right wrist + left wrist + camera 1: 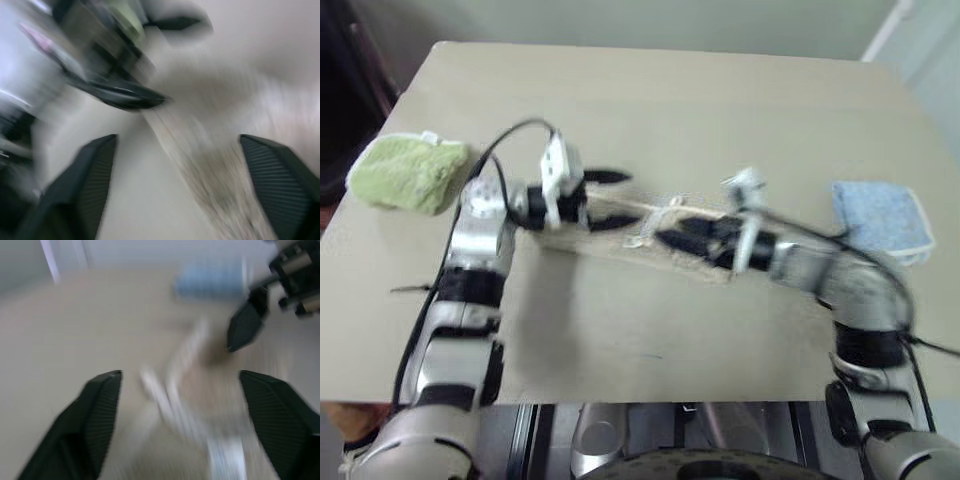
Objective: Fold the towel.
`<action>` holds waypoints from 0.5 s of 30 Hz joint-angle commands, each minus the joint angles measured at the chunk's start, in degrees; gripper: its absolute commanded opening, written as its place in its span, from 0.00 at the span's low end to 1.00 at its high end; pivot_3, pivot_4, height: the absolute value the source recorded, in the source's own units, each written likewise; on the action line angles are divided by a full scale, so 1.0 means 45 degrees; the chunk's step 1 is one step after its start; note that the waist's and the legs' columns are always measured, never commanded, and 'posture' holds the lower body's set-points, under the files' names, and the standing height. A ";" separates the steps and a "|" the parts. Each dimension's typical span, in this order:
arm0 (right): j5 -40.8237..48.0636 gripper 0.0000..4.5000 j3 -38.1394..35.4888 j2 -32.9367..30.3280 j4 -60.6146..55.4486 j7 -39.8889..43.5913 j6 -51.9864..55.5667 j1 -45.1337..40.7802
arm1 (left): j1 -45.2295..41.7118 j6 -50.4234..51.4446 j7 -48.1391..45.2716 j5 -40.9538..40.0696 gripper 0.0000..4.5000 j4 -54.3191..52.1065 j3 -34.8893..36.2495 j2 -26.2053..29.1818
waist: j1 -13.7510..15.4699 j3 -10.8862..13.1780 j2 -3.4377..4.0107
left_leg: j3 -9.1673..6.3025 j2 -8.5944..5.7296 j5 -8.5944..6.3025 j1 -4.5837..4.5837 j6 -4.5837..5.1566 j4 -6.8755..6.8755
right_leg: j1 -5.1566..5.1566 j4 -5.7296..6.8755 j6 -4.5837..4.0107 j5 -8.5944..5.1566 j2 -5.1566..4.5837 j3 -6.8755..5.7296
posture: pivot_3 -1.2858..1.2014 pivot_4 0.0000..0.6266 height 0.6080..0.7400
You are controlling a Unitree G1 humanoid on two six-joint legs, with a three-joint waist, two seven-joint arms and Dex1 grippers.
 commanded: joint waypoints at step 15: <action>0.0737 0.01 0.0591 -0.1917 -0.0918 -0.0027 -0.2106 0.0965 | 0.0807 0.2448 -0.1686 -0.1229 0.44 -0.1468 0.0119 0.0180 | -0.0417 -0.0006 0.0008 | -0.0028 -0.0023 0.0016 0.0198 0.0053 -0.0140 | 0.0221 -0.0202 0.0109 0.0035 -0.0001 0.0029 | 0.52 0.24 0.72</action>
